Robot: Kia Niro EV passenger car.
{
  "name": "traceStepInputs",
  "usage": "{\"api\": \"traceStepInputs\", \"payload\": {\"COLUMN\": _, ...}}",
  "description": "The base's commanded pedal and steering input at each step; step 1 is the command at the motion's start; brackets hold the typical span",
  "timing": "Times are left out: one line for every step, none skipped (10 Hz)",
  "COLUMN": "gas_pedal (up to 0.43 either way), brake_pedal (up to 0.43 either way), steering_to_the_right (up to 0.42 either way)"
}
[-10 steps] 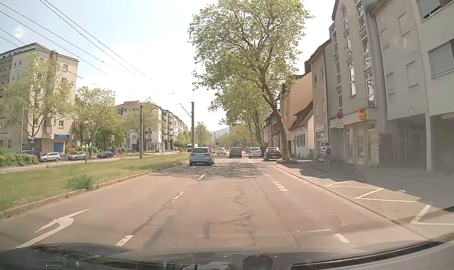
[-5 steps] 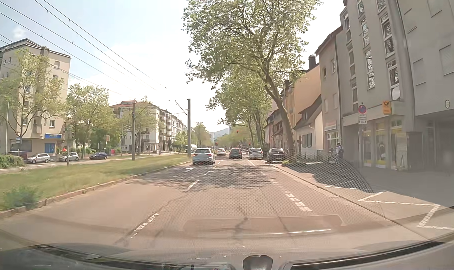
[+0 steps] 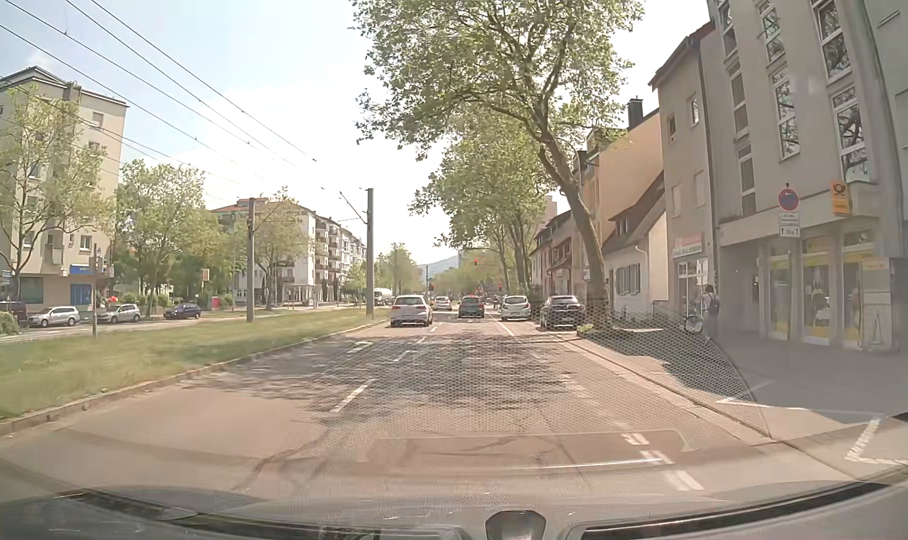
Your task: Follow the waypoints while adhering to traffic rules and regulations
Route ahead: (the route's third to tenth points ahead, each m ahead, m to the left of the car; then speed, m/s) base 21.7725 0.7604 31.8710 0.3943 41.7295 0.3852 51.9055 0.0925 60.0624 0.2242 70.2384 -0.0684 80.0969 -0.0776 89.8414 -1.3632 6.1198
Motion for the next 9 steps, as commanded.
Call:
{"api": "traceStepInputs", "payload": {"gas_pedal": 0.008, "brake_pedal": 0.000, "steering_to_the_right": 0.000}}
{"api": "traceStepInputs", "payload": {"gas_pedal": 0.008, "brake_pedal": 0.000, "steering_to_the_right": 0.000}}
{"api": "traceStepInputs", "payload": {"gas_pedal": 0.008, "brake_pedal": 0.000, "steering_to_the_right": 0.001}}
{"api": "traceStepInputs", "payload": {"gas_pedal": 0.020, "brake_pedal": 0.000, "steering_to_the_right": 0.001}}
{"api": "traceStepInputs", "payload": {"gas_pedal": 0.028, "brake_pedal": 0.000, "steering_to_the_right": 0.001}}
{"api": "traceStepInputs", "payload": {"gas_pedal": 0.028, "brake_pedal": 0.000, "steering_to_the_right": 0.001}}
{"api": "traceStepInputs", "payload": {"gas_pedal": 0.028, "brake_pedal": 0.000, "steering_to_the_right": 0.001}}
{"api": "traceStepInputs", "payload": {"gas_pedal": 0.028, "brake_pedal": 0.000, "steering_to_the_right": 0.001}}
{"api": "traceStepInputs", "payload": {"gas_pedal": 0.028, "brake_pedal": 0.000, "steering_to_the_right": 0.000}}
